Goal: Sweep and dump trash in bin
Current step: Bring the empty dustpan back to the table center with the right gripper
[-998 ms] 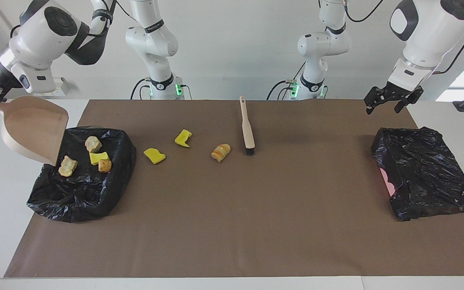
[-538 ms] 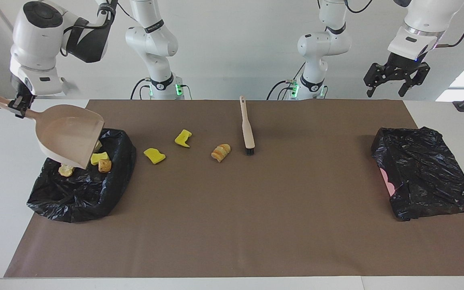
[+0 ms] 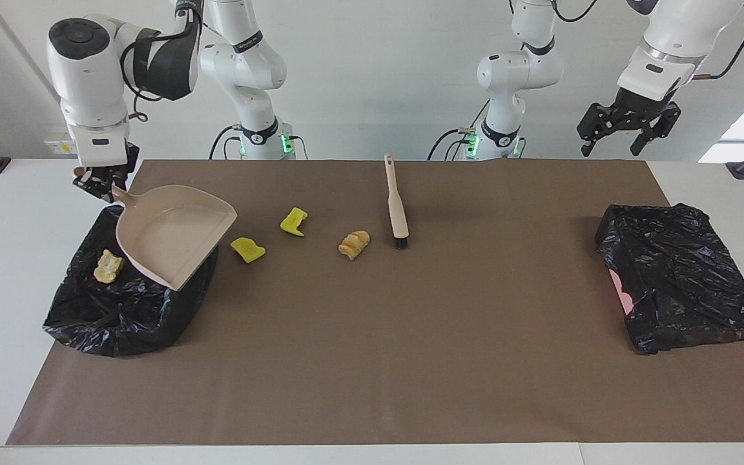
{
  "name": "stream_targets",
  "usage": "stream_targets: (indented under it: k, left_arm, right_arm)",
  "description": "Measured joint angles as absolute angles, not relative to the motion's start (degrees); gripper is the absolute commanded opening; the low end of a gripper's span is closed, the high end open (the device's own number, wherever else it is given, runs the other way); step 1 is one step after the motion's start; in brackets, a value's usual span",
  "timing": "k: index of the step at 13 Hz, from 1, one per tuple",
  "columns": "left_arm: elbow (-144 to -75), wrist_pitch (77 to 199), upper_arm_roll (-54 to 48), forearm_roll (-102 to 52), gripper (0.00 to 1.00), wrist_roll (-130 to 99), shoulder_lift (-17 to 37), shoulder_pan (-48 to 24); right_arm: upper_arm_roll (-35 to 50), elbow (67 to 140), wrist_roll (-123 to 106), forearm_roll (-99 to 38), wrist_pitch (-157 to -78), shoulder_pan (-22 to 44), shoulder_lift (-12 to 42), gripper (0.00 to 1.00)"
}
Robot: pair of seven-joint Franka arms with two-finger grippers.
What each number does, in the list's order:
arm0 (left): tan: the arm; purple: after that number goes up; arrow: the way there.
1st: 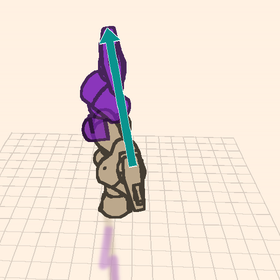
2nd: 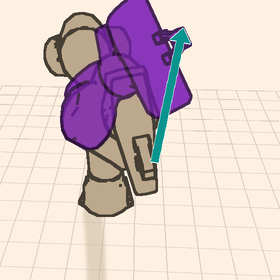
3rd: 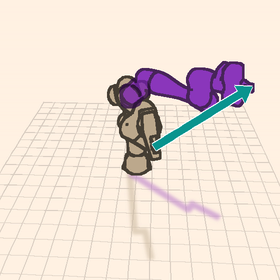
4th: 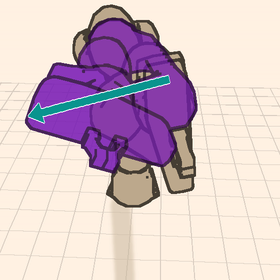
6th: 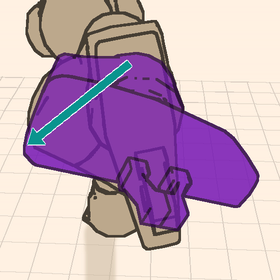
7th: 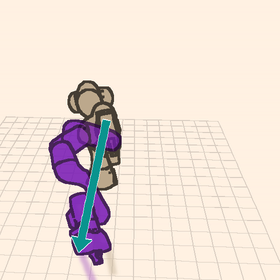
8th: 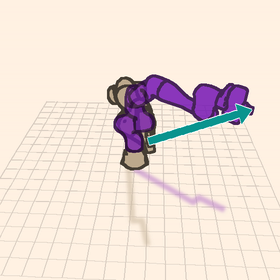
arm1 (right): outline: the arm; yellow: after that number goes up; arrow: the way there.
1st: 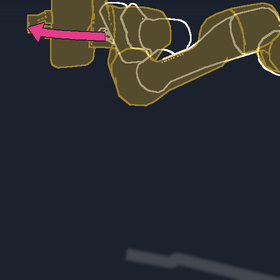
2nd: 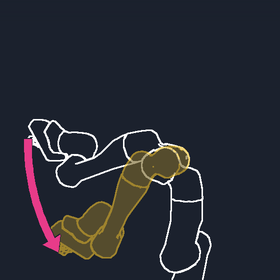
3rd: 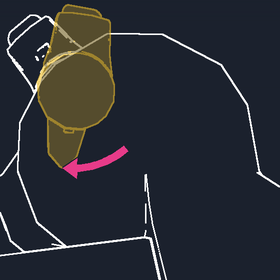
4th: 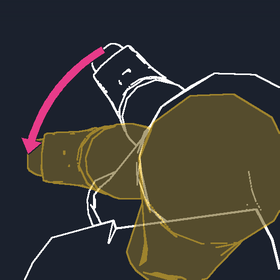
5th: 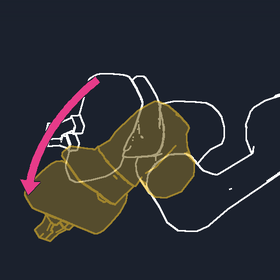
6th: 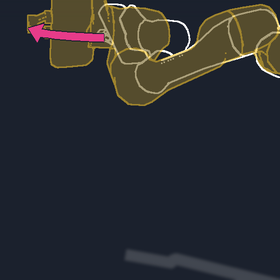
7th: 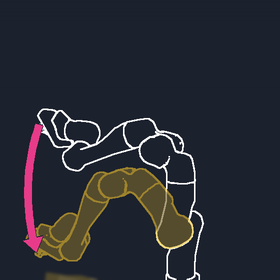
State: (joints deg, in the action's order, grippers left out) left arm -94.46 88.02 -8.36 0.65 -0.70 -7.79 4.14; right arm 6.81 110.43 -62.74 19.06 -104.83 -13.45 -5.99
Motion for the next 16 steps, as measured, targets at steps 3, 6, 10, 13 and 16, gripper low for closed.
stream_targets:
  k: [3,6,10,13,16]
  left_arm:
    - [-94.4,88.0,-7.9,0.5,1.0,-1.1,-7.6,4.2]
    - [-94.0,88.0,-7.7,0.4,1.0,-1.2,-7.4,4.2]
    - [-94.0,87.5,-7.9,0.4,1.0,-1.2,-7.3,4.2]
    - [-94.0,86.8,-7.8,0.4,1.0,-1.2,-7.3,4.2]
    - [-94.0,86.8,-7.8,0.4,1.0,-1.2,-7.3,4.2]
  right_arm:
    - [7.0,110.8,-47.2,14.7,-102.0,-9.2,-6.0,0.0]
    - [7.1,110.9,-30.1,11.4,-100.5,-3.6,-5.5,0.0]
    - [7.2,109.3,-10.2,5.9,-100.8,3.3,-1.5,0.0]
    - [7.3,104.3,2.8,3.0,-102.4,9.6,4.3,0.0]
    - [7.3,97.0,11.3,1.8,-102.8,14.0,11.1,0.0]
